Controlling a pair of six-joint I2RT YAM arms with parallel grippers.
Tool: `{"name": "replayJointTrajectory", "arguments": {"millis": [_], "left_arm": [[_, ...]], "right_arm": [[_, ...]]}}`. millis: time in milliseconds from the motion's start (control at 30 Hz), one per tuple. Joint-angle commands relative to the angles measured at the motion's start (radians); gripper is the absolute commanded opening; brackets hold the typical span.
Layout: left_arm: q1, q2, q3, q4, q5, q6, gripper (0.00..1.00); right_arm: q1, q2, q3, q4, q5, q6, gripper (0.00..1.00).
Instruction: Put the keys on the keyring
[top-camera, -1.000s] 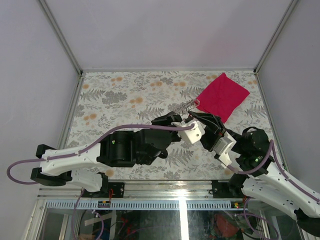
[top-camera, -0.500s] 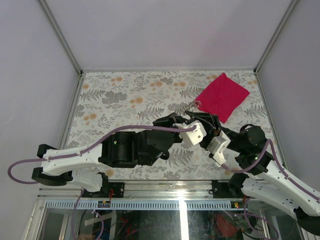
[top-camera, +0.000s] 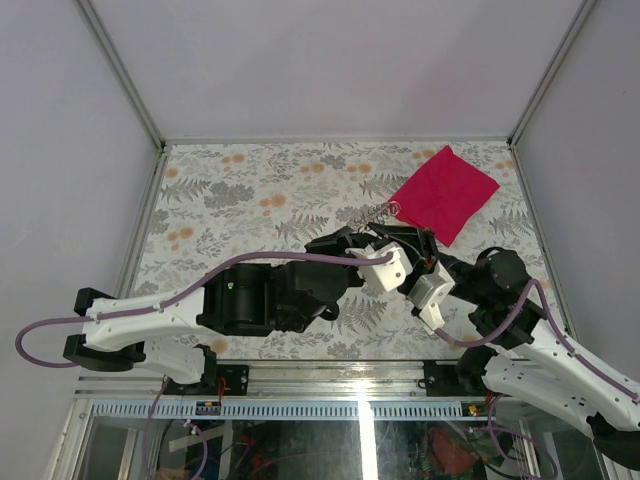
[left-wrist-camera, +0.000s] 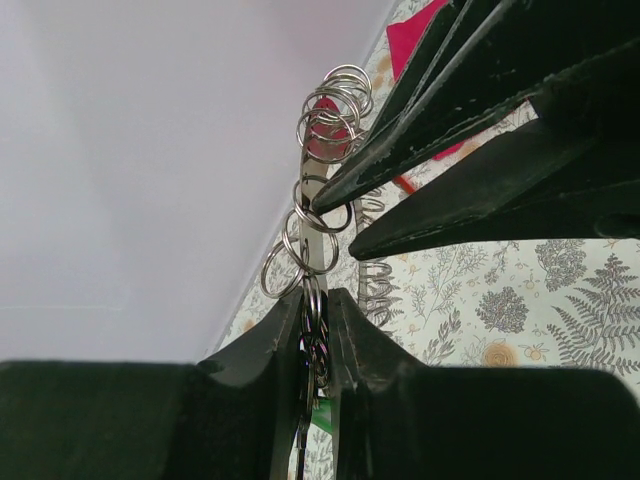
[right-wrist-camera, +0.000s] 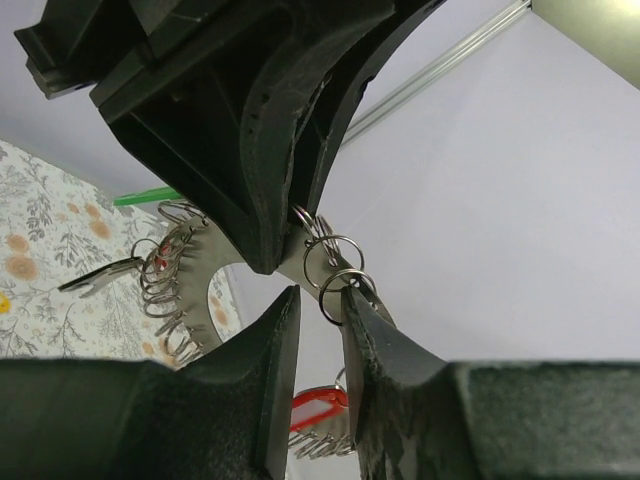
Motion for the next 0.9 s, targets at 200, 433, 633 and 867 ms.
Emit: {"name": "replayJointTrajectory", "arguments": {"millis": [200,433,633,867], "left_arm": [[-0.027,-0.010,0.064,0.042,0.004,-0.023,0.00],[-0.037,-0.008,0.080,0.040,0.030,-0.053,0.00],[-0.043,-0.003,0.089,0.033,0.041,-0.073,0.00],[-0.044,-0.011,0.087,0.034,0.031,-0.084,0.00]], "right_arm": [[0.003,0.026,0.027,0.052,0.065,-0.059,0.27],[0.004,0.034,-0.005,0.139,0.078,-0.072,0.29],[0.004,0.044,-0.017,0.205,0.088,-0.077,0.16],[0.003,0.009,-0.024,0.210,0.108,-0.046,0.00]]}}
